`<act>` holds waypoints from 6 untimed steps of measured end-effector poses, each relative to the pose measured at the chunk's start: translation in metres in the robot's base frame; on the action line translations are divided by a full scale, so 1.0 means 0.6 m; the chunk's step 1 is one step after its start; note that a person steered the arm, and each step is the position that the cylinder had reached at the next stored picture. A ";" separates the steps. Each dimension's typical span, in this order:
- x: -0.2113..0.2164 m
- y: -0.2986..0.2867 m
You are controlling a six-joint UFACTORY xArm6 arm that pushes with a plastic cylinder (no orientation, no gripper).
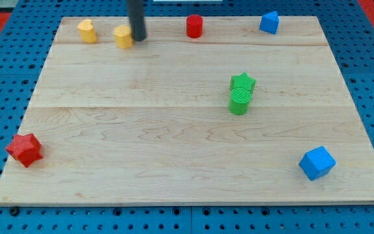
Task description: Push the red circle towards the red star
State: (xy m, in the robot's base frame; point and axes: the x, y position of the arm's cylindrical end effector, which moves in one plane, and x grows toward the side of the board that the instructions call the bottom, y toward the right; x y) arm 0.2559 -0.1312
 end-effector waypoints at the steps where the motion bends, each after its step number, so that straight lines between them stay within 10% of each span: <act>1: -0.003 -0.054; 4: -0.106 0.232; 6: 0.001 0.323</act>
State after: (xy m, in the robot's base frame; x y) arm 0.2562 0.0625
